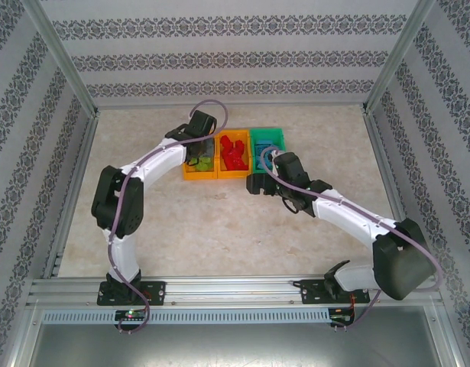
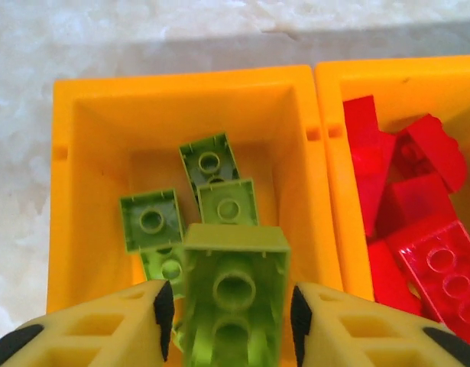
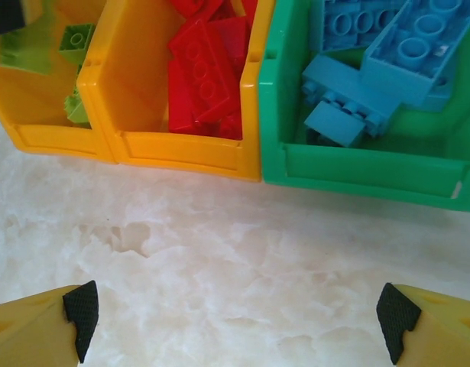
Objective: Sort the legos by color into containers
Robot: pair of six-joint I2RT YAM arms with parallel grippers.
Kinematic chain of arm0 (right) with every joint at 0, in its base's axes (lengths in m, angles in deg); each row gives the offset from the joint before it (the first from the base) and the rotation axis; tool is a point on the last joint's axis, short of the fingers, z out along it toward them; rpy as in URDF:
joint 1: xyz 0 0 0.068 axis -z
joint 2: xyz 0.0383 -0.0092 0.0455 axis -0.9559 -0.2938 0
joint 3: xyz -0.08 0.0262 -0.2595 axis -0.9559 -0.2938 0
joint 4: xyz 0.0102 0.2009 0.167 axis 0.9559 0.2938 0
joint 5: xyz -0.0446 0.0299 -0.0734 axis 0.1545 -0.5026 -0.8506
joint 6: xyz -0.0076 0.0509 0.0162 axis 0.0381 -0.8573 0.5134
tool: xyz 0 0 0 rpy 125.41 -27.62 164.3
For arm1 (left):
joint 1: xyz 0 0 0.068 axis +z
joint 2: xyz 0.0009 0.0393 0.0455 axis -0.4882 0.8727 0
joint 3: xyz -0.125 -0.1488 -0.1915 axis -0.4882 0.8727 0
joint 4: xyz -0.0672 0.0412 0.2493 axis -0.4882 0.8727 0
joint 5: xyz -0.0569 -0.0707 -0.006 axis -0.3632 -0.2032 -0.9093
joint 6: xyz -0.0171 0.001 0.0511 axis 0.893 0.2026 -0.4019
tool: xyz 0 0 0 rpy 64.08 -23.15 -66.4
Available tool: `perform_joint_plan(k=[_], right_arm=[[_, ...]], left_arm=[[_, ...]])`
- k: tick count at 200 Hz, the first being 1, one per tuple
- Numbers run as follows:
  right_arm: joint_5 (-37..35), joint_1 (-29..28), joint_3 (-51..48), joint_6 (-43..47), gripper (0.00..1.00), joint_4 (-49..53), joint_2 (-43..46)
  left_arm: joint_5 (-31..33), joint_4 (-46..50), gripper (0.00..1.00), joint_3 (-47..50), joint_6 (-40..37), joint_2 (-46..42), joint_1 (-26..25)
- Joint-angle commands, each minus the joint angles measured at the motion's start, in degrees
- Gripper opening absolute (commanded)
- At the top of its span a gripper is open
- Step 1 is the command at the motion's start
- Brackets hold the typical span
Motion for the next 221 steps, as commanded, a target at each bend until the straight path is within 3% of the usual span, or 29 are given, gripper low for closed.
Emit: perform_joint_plan(k=[1,21,53,94,118,152,185,221], right_arm=[[-4.22,0.95,-1.67,4.12,0.98,-1.24,2.8],[-6.14,1.96,-2.53,6.36,0.98,-1.24,4.66],[-10.82,4.39,-4.85,10.95,0.98,-3.21,8.1],[-17.74,10.17,-11.89,19.04,0.98,-14.11,13.0],[-18.54,15.53,-17.6,21.89,0.98,-22.2,14.24],[-17.85,23.69,-24.68,22.68,0.98,-34.56,12.97],[-14.64,29.35,-31.22,21.25,0.98,-51.78,6.47],[-8.76,30.89,-27.58,20.6,0.98,-52.83,0.8]], left_arm=[[0.89,3.43,0.57,-4.32,-1.96,1.58,1.33],[2.3,4.63,0.77,-5.82,-2.0,1.79,1.4],[4.32,2.81,1.0,-0.82,-1.61,-3.48,1.34],[11.16,-6.78,1.0,17.9,-5.65,-19.52,1.35],[17.51,-17.19,1.0,31.26,-12.54,-29.36,1.36],[23.73,-31.43,1.0,44.87,-22.48,-34.34,2.1],[21.99,-44.54,1.0,52.91,-24.85,-31.88,5.73],[13.93,-60.85,1.0,58.54,-29.8,-27.43,9.84]])
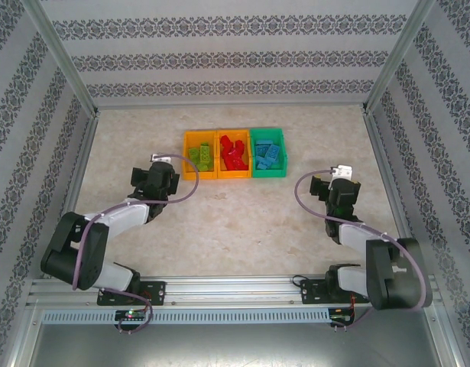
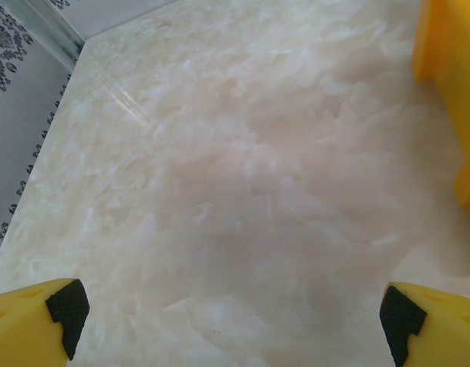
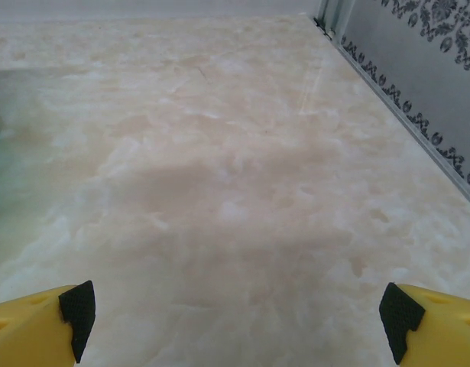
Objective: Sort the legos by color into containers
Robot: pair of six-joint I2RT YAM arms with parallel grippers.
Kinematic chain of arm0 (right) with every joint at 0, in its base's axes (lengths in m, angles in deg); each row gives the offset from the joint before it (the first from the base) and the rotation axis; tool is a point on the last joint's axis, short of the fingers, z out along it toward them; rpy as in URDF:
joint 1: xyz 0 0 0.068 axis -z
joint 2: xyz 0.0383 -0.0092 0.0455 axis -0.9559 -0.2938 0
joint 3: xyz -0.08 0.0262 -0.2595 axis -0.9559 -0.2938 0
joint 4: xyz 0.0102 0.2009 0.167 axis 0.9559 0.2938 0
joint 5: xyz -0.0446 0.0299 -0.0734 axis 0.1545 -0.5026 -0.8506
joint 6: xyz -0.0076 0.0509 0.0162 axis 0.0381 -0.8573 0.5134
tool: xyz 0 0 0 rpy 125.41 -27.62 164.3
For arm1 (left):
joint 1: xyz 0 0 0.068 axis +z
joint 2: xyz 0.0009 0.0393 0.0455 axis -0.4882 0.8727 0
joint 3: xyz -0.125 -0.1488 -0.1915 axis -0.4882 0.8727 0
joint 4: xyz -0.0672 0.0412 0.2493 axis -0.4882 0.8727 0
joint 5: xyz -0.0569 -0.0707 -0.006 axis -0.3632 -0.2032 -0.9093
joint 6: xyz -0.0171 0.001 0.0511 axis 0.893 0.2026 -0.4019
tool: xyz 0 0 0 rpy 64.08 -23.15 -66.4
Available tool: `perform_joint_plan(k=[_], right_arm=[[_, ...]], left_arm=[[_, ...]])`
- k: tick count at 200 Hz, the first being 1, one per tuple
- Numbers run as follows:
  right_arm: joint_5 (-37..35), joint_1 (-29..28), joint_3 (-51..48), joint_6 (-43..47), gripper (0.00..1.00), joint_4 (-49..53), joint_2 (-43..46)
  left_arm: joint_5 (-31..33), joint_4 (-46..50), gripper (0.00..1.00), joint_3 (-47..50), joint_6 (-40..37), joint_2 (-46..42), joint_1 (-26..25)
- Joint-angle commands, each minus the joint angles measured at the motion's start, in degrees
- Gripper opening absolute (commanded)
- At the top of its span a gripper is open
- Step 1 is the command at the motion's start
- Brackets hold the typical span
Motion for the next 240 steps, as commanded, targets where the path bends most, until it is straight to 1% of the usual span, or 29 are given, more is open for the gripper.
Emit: perform_joint_plan(k=[1,11,25,36,40,49,59,71,82,90,98,104,240], right_arm=[[5.52,0.88,2.64,-0.41,0.98,-8.33,-3.21],[7.11,1.03,2.19,-0.41,0.98,-12.58,-6.76],[8.86,1.0,2.28,-0.12,0.98,-17.59,-11.64],[12.16,1.01,3.53,1.24,0.98,-16.53,-13.92],[12.86,0.85,5.37,1.77,0.98,-15.49,-14.04],[12.86,0.73,5.81,2.0,0.98,-13.64,-13.39],[12.45,0.82,4.65,1.7,0.98,-16.44,-13.81],[12.85,0.82,4.87,1.86,0.98,-15.7,-13.47],[14.31,0.73,6.53,2.44,0.98,-13.42,-14.16],[14.39,0.81,6.51,2.34,0.98,-12.87,-13.78],[14.4,0.81,6.45,2.37,0.98,-13.44,-14.05],[14.29,0.82,6.36,2.43,0.98,-13.48,-13.93],[13.89,0.63,6.44,2.54,0.98,-13.3,-13.86]], left_arm=[[-5.51,-16.77,1.0,1.81,-5.17,2.27,3.02],[-9.37,-13.8,1.0,0.63,-3.5,2.91,4.97],[-14.57,-15.52,1.0,2.38,-2.11,2.95,7.65],[-18.24,-21.31,1.0,5.95,-0.49,2.33,9.98],[-19.39,-24.16,1.0,8.04,0.17,2.23,10.86],[-21.63,-31.27,1.0,11.7,1.77,2.8,12.74],[-22.45,-37.1,1.0,13.88,2.96,4.75,13.79],[-23.79,-36.59,1.0,12.28,2.26,7.58,13.9],[-27.58,-30.19,1.0,9.77,3.58,6.74,15.81],[-28.81,-31.17,0.99,9.65,4.05,7.4,16.77],[-28.98,-29.83,1.0,9.39,4.06,6.97,16.79],[-28.94,-30.82,1.0,9.52,4.13,7.28,16.76],[-29.0,-30.18,1.0,9.43,4.06,7.2,16.8]])
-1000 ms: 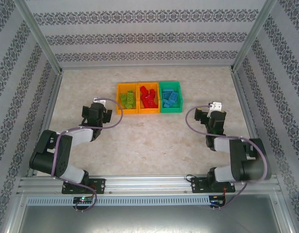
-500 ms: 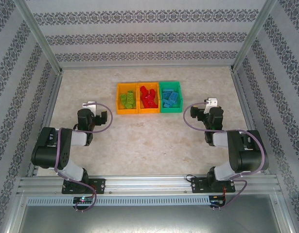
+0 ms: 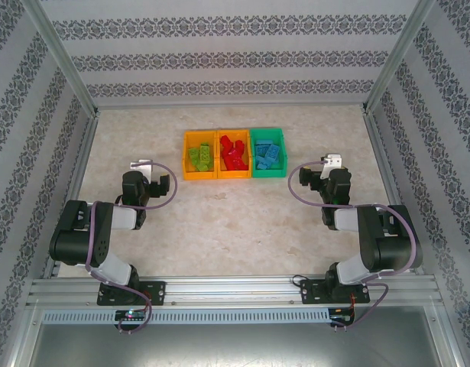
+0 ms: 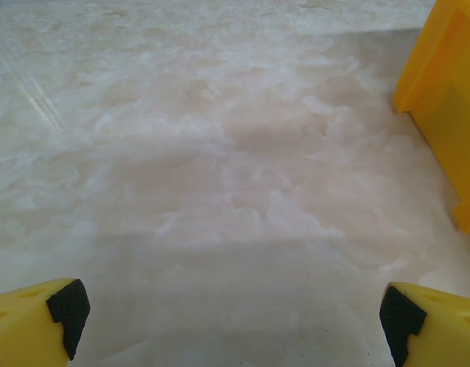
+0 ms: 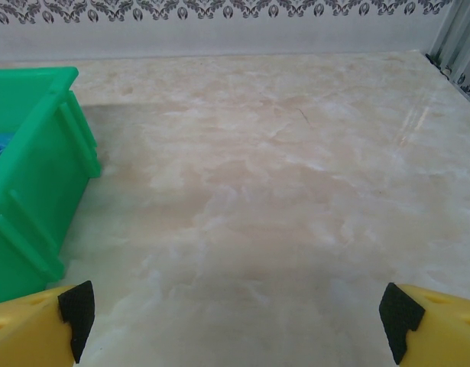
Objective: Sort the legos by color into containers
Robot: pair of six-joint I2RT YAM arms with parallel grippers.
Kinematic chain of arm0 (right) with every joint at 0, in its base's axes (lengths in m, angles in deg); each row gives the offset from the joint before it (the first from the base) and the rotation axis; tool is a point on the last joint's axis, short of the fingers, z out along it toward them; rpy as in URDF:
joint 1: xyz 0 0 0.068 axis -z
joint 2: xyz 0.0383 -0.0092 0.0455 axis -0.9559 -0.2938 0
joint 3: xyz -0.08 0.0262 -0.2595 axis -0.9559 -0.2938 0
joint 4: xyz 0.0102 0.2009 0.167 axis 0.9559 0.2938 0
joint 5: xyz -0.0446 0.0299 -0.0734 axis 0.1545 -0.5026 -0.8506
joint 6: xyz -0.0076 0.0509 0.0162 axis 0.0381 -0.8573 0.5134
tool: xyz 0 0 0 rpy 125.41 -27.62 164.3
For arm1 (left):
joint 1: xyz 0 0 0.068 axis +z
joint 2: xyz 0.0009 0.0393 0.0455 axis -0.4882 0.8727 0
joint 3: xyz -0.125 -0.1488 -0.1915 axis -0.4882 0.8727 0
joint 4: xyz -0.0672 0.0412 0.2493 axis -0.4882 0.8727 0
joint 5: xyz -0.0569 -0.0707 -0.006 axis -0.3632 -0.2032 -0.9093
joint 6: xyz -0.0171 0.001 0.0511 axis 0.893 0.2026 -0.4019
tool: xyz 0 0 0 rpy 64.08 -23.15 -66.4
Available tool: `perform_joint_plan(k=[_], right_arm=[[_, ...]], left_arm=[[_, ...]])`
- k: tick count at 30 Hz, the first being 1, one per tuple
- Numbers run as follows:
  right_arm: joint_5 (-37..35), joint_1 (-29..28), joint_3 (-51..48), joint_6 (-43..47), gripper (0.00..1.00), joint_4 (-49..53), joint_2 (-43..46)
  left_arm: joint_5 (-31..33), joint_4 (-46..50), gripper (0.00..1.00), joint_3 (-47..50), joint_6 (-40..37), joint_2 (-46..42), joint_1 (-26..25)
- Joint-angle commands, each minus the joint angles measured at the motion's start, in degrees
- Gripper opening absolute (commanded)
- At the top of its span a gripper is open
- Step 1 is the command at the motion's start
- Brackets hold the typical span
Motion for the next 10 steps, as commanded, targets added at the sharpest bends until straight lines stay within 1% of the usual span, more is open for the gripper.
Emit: perform_joint_plan(k=[1,10], right_arm=[[1.39,-0.06,0.89,1.24,0.98,-1.04,-0.02],[-0.3,-0.93,0.85,1.68,0.98,-1.09,-0.03]], left_arm=[[-1.24,-2.63,1.0,-0.64,1.1,-0.19,0.69],[-1.18,-2.7,1.0,-0.63,1.12,-0.23,0.67]])
